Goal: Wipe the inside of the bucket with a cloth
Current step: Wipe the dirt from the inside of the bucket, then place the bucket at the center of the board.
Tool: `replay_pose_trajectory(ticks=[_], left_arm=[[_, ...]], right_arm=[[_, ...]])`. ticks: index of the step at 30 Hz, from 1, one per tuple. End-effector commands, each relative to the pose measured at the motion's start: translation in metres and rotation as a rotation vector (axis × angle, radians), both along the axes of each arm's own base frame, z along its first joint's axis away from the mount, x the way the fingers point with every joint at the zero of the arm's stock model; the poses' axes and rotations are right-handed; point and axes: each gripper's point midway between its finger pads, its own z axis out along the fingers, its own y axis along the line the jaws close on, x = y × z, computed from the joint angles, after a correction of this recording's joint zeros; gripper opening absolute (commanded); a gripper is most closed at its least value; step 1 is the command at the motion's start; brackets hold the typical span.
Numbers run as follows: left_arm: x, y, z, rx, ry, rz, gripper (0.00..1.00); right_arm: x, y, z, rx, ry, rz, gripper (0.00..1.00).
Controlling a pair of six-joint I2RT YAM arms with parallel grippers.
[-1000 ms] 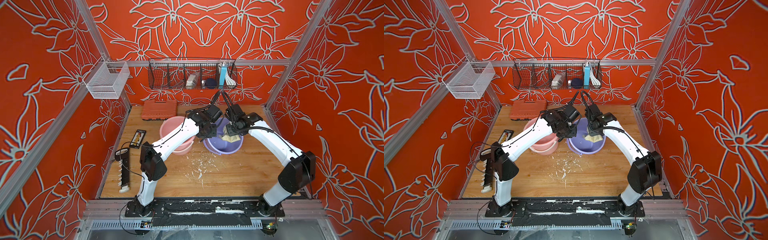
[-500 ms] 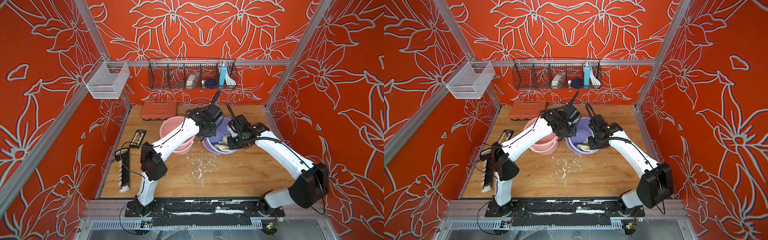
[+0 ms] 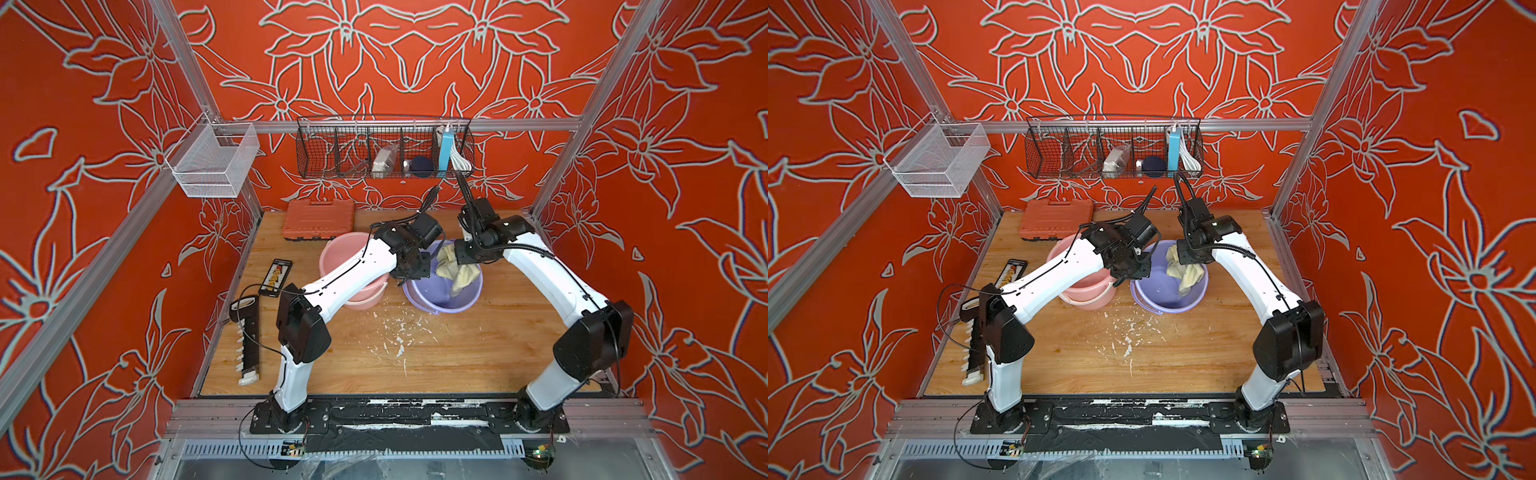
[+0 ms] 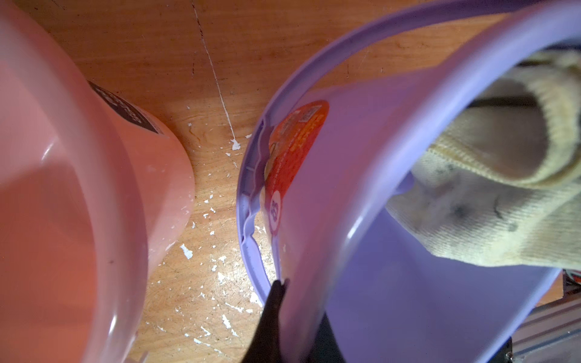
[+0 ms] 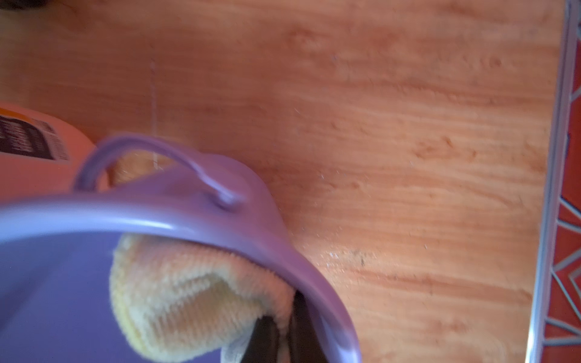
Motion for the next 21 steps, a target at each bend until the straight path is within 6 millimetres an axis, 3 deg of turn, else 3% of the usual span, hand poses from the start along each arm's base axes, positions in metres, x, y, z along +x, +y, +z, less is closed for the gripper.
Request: replay_pose_trajectory(ticks=[1,7,15,21], left_arm=[[-0.014,0.001,0.021,-0.042,0.005,-0.043,0.0],[-0.001,0.01,0.026,0.023,-0.037,-0.008,0.0],[0.019,0.01,0.032,-0.001,-0.052,0.036,0.0],[0.029,0.0,0.042,-0.037,-0.069,0.04,0.0]], right_arm=[[0.022,0.017,0.034,0.078,-0.126,0.06,0.0],[0.011,-0.018,0.024,-0.071,-0.072,-0.031,0.0],[-0.042,-0.049,0.022,-0.01,-0.083,-0.088,0.0],[-0.082,-0.072,0.009,0.009,-0.015,-0.146,0.0]])
